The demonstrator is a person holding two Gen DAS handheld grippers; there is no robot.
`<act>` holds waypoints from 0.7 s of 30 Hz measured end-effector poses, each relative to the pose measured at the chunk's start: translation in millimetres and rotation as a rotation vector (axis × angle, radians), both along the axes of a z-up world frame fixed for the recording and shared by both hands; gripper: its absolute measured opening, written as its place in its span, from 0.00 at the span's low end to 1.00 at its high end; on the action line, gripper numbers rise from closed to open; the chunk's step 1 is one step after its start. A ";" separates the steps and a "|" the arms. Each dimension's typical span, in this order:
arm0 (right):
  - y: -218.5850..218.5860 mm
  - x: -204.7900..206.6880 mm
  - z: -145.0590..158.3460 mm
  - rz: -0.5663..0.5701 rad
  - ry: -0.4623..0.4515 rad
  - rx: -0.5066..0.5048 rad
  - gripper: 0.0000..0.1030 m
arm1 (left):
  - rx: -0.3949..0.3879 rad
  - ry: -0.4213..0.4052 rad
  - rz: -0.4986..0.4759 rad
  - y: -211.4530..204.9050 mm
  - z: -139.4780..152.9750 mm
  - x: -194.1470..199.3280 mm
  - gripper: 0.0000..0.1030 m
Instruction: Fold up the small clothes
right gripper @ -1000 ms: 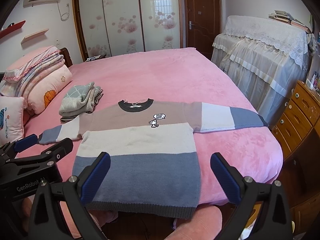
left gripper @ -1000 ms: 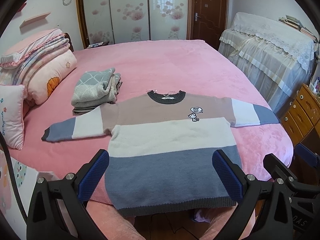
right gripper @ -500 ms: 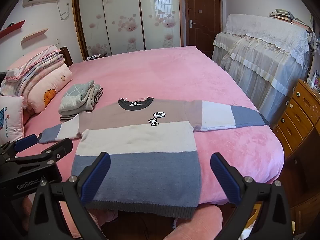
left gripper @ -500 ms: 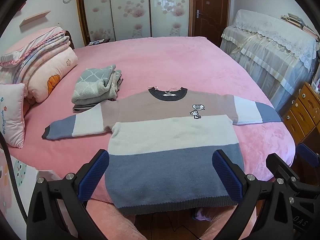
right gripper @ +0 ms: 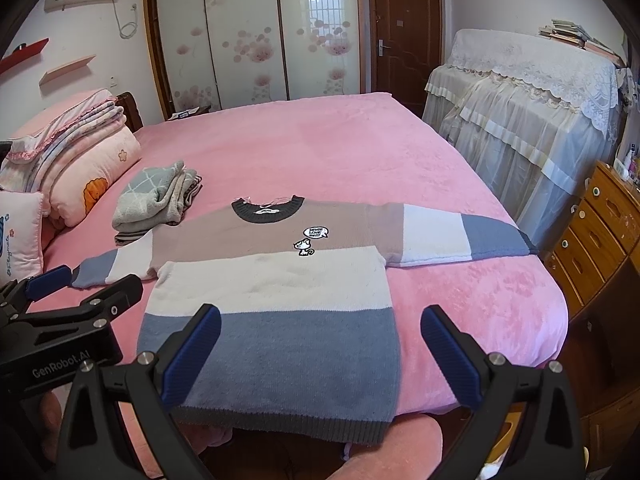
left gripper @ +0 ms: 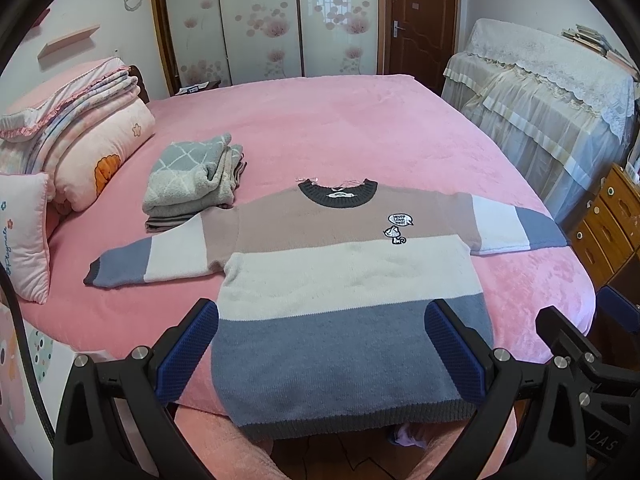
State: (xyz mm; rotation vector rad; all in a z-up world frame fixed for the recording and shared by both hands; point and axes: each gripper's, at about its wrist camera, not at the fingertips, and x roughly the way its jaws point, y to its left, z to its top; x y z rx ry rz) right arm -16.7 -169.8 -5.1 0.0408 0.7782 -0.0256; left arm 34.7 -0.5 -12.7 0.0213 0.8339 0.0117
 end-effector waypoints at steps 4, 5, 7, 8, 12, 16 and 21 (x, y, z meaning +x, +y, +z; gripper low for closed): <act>-7.3 4.9 1.3 -0.010 -0.004 0.004 0.98 | 0.000 -0.009 -0.005 -0.8 2.9 3.1 0.99; -8.7 6.1 1.4 -0.013 -0.004 0.004 0.98 | 0.001 -0.012 -0.007 -1.3 3.7 4.0 0.99; -9.6 8.8 3.1 -0.012 -0.005 0.006 0.98 | 0.004 -0.020 -0.009 -2.0 5.4 4.6 0.99; -9.3 8.9 3.2 -0.011 -0.005 0.004 0.98 | 0.006 -0.023 -0.011 -2.5 6.1 5.6 0.99; -9.9 14.4 7.3 -0.007 -0.011 -0.002 0.98 | 0.008 -0.025 -0.024 -6.9 8.9 13.3 0.99; -14.2 22.4 15.5 -0.018 -0.027 0.000 0.98 | 0.003 -0.033 -0.052 -15.3 13.8 26.5 0.99; -21.7 31.3 23.1 -0.040 -0.052 0.004 0.98 | 0.009 -0.050 -0.087 -31.4 19.4 45.4 0.99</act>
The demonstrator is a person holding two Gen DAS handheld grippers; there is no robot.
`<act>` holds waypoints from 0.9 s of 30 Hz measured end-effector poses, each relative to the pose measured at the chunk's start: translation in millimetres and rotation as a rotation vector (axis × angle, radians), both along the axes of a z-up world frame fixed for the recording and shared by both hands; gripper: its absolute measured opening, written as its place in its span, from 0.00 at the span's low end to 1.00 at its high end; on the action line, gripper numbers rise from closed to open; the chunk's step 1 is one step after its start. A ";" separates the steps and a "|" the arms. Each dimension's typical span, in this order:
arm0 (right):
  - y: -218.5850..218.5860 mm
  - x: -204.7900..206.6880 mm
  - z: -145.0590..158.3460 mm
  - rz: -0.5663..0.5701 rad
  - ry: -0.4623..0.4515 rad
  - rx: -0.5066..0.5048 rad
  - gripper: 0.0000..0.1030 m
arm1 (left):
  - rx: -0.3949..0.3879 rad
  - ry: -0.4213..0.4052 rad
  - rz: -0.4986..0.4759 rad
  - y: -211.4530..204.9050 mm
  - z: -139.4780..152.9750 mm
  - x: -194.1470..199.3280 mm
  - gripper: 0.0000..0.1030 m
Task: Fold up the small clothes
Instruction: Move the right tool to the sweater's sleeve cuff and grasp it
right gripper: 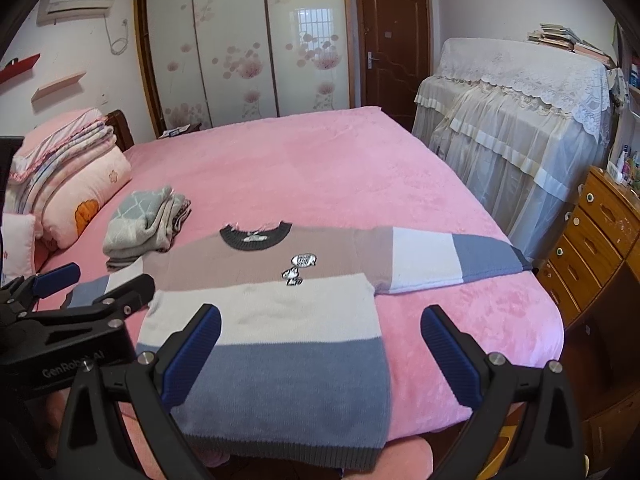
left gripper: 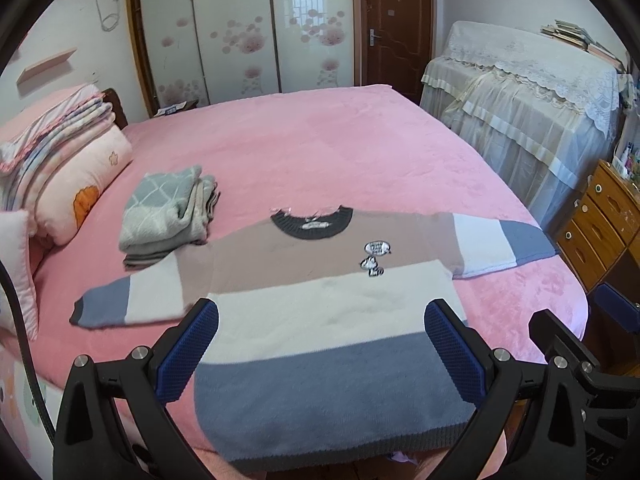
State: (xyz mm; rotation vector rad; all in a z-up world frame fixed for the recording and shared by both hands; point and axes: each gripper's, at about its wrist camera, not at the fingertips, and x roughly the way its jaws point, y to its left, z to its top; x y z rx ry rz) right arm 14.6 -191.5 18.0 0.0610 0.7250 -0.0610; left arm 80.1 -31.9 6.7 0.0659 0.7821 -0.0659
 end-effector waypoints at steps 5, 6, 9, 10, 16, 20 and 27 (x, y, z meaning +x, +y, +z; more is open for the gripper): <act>-12.4 12.2 4.9 -0.039 -0.026 -0.009 0.98 | 0.001 -0.029 -0.038 -19.3 4.9 20.3 0.99; -16.5 15.5 5.2 -0.052 -0.028 -0.009 0.98 | 0.003 -0.035 -0.046 -24.2 5.7 24.8 0.99; -30.1 24.8 6.0 -0.091 -0.033 -0.005 0.98 | 0.011 -0.050 -0.070 -41.0 6.0 40.4 0.99; -37.0 28.7 6.0 -0.109 -0.040 -0.011 0.98 | 0.015 -0.052 -0.076 -46.3 5.6 44.6 0.99; -87.3 55.7 -1.3 -0.222 -0.043 -0.112 0.98 | 0.043 -0.040 -0.142 -99.5 -8.5 86.5 0.99; -124.6 70.7 -8.8 -0.267 -0.029 -0.113 0.98 | 0.043 -0.006 -0.166 -133.2 -27.3 114.5 0.99; -178.9 84.9 -34.0 -0.276 -0.005 -0.025 0.98 | 0.033 0.033 -0.169 -177.1 -60.4 142.9 0.99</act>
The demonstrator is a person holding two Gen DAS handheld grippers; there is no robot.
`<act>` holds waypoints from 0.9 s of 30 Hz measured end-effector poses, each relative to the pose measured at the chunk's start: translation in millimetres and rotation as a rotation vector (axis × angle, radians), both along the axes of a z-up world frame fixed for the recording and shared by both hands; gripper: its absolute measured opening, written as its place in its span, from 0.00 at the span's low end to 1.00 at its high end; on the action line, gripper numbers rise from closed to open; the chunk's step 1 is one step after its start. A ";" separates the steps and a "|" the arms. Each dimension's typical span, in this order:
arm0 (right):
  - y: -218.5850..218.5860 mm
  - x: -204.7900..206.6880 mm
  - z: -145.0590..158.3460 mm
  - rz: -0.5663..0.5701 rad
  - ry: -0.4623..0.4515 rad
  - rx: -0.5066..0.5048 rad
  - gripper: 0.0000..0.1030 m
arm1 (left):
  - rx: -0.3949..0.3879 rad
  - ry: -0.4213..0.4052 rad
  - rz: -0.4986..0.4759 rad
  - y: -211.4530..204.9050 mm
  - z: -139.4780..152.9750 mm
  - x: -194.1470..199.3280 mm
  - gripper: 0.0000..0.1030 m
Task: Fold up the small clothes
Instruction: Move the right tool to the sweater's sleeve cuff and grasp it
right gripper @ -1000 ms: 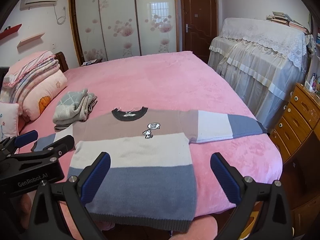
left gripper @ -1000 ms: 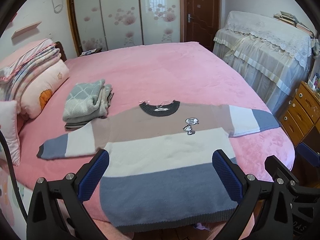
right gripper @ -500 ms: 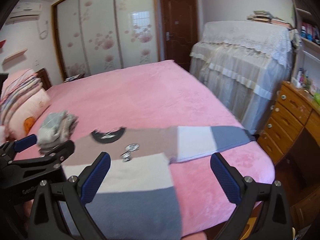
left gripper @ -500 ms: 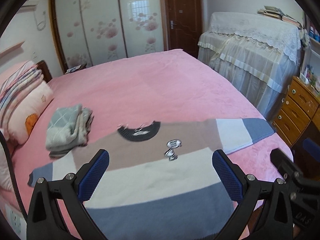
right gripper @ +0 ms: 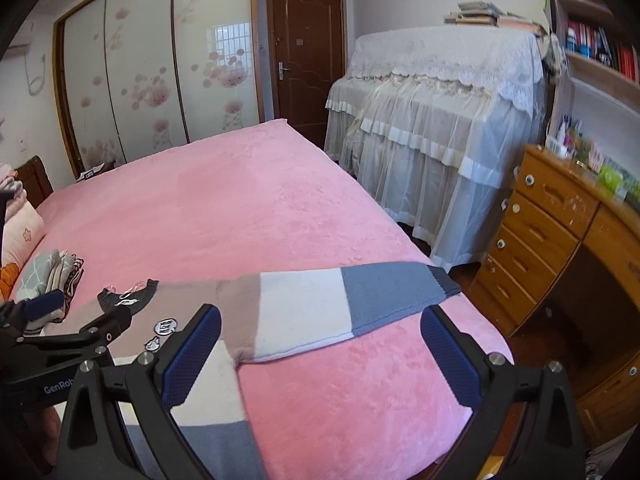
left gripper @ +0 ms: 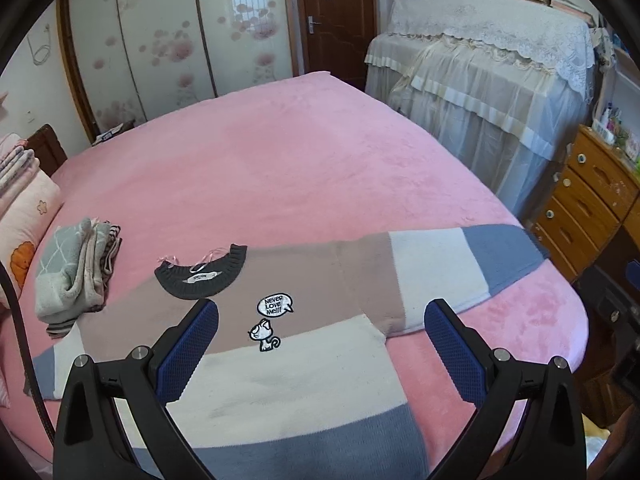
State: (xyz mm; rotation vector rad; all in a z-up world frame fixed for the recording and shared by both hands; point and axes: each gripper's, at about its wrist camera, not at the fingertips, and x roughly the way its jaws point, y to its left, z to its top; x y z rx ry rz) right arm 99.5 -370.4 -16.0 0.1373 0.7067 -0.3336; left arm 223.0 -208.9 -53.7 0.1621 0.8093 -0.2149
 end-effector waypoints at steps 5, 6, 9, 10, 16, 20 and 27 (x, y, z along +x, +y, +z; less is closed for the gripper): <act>-41.3 19.8 -30.1 -0.005 0.037 0.058 0.91 | 0.107 -0.058 0.042 -5.8 -22.2 2.2 0.99; -48.9 23.1 -36.0 -0.011 0.047 0.065 0.87 | 0.118 -0.056 0.048 -5.3 -27.7 4.3 0.99; -80.3 39.4 -62.3 -0.021 0.083 0.128 0.82 | 0.129 -0.031 0.067 0.2 -42.8 10.2 0.99; -90.8 44.1 -71.0 -0.030 0.098 0.144 0.82 | 0.133 -0.016 0.083 2.3 -49.1 14.4 0.99; -156.2 64.1 -123.6 -0.106 0.166 0.256 0.82 | 0.133 0.009 0.155 21.1 -71.4 29.2 0.99; -192.0 73.5 -150.6 -0.131 0.180 0.369 0.76 | 0.165 -0.002 0.190 26.3 -80.6 38.8 0.99; -235.7 93.1 -185.9 -0.220 0.212 0.483 0.70 | 0.133 0.055 0.180 7.1 -99.1 71.5 0.99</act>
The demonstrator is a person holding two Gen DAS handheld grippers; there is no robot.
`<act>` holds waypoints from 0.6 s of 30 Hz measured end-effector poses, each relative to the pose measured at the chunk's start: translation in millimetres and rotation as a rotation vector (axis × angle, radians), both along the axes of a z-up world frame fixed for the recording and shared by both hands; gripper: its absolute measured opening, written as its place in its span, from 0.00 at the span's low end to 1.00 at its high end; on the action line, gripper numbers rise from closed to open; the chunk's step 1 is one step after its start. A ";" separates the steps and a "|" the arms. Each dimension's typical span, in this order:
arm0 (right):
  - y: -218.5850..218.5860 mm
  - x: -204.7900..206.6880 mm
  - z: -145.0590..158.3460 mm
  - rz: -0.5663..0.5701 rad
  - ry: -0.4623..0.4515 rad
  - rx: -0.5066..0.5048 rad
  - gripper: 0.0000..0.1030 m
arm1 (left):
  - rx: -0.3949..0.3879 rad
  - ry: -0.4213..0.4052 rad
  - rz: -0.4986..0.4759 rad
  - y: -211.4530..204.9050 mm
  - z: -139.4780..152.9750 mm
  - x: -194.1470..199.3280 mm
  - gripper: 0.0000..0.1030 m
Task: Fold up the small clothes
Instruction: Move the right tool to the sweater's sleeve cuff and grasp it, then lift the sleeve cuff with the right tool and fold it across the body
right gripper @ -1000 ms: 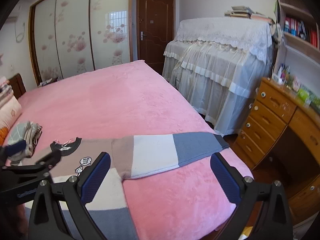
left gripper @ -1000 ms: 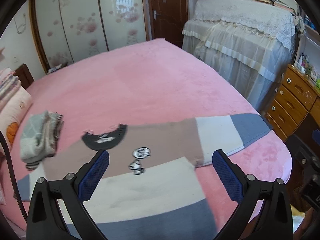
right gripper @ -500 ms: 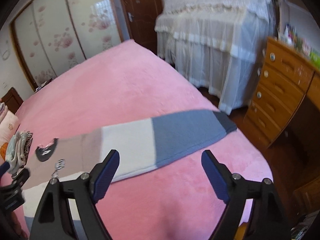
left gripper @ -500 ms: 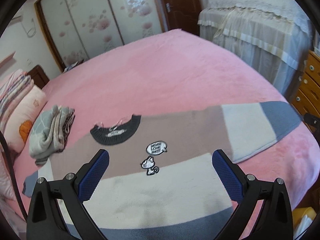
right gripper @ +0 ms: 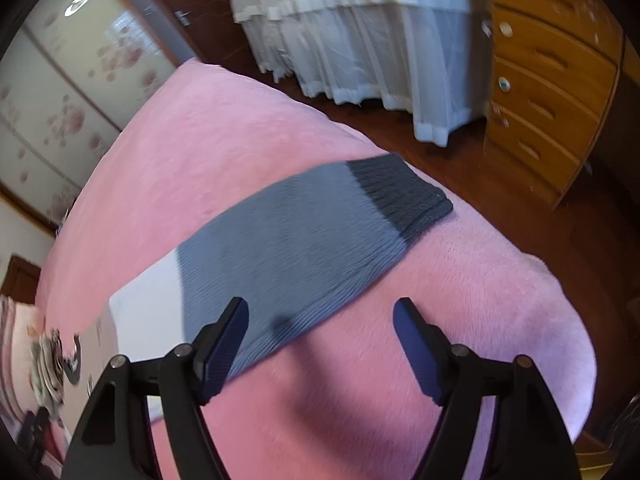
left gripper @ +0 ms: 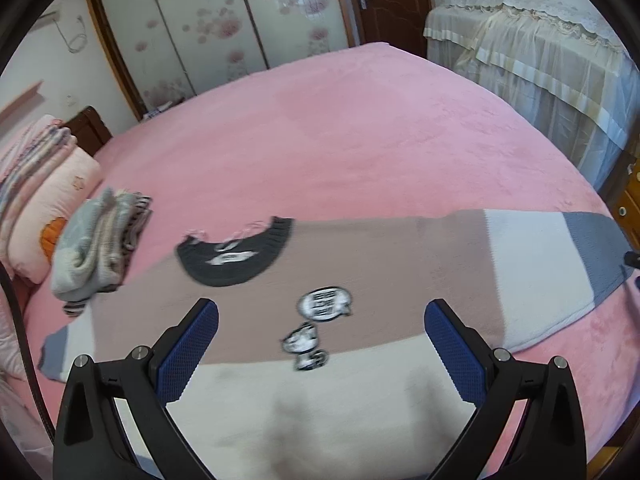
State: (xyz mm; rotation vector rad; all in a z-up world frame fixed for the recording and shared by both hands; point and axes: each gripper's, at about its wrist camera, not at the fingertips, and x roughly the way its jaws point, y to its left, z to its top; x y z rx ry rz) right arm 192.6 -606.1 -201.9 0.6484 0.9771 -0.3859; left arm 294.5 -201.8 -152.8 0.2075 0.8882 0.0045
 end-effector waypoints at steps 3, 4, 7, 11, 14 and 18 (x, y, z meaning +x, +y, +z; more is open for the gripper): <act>-7.4 9.0 -6.9 -0.017 0.003 0.005 0.69 | -0.024 0.018 -0.014 -13.5 -6.5 10.5 0.99; -9.7 12.2 -8.2 -0.018 0.003 0.001 0.69 | -0.024 0.018 -0.017 -19.8 -9.1 14.0 0.99; -13.1 21.2 -9.8 -0.016 0.002 -0.020 0.63 | -0.016 0.016 -0.037 -37.9 -15.5 19.6 0.99; -19.2 27.4 -11.3 -0.004 -0.011 -0.031 0.41 | -0.009 0.019 -0.064 -56.0 -20.9 19.8 0.99; -21.2 29.3 -9.4 0.012 -0.041 -0.029 0.19 | -0.005 0.025 -0.075 -63.1 -23.4 18.8 0.99; -9.9 27.9 5.1 0.042 -0.090 -0.081 0.12 | -0.006 0.033 -0.088 -66.5 -23.9 17.6 0.99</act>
